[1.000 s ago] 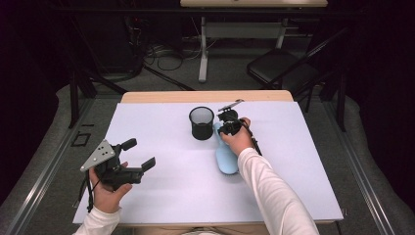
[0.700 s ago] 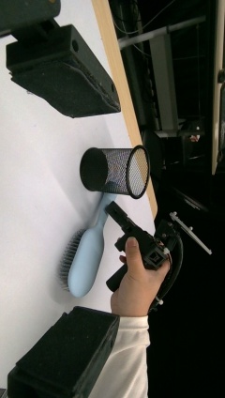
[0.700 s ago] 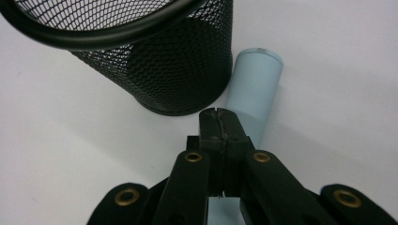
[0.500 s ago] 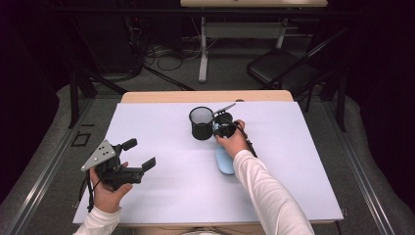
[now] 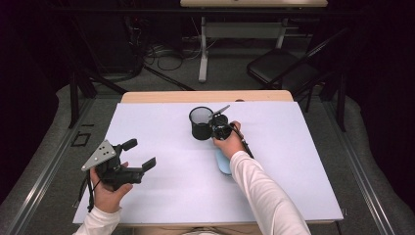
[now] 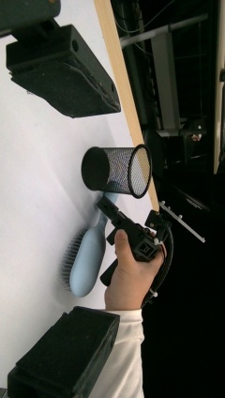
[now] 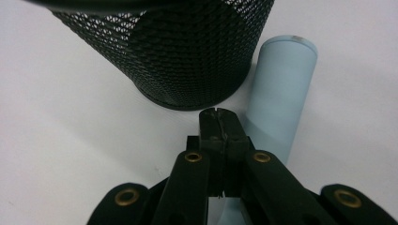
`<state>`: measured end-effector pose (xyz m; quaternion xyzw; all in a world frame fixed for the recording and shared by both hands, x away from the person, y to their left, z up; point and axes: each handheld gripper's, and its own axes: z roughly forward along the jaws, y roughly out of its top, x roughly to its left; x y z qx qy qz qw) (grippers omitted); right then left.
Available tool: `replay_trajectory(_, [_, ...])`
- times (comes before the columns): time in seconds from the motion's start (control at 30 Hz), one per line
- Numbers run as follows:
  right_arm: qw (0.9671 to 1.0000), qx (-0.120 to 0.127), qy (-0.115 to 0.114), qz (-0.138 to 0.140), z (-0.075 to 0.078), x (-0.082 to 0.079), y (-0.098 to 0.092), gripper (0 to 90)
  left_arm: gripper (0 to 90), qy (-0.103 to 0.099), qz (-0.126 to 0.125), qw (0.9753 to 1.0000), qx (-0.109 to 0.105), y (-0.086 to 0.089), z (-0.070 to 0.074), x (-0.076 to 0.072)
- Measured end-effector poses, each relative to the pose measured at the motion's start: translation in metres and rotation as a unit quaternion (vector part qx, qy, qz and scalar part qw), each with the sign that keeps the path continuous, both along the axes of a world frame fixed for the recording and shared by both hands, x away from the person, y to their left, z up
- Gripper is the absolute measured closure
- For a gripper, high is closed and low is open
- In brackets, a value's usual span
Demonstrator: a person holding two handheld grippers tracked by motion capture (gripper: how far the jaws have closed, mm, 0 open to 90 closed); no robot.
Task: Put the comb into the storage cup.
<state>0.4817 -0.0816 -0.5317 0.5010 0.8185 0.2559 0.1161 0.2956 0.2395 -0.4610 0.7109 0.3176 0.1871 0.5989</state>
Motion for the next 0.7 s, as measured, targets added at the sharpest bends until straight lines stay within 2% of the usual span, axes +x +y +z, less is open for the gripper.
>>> replay_trajectory(0.3, [0.9998, -0.003, 0.005, -0.017, 0.002, 0.003, -0.008, 90.0, 2.5, 0.000, -0.001, 1.0000, 0.001, 0.000, 0.000, 0.000])
replay_trajectory(0.37, [0.9999, 0.001, -0.003, -0.017, 0.001, 0.004, -0.010, 90.0, 2.5, 0.000, -0.001, 1.0000, 0.000, 0.000, 0.000, 0.000])
replay_trajectory(0.4, [0.9998, -0.004, 0.004, -0.022, 0.003, 0.004, -0.011, 90.0, 2.5, 0.000, 0.000, 1.0000, 0.000, 0.000, 0.000, 0.000])
replay_trajectory(0.7, [0.9993, -0.012, 0.006, -0.034, 0.004, 0.005, -0.026, 90.0, 2.5, -0.001, 0.001, 1.0000, 0.000, 0.000, 0.000, 0.000])
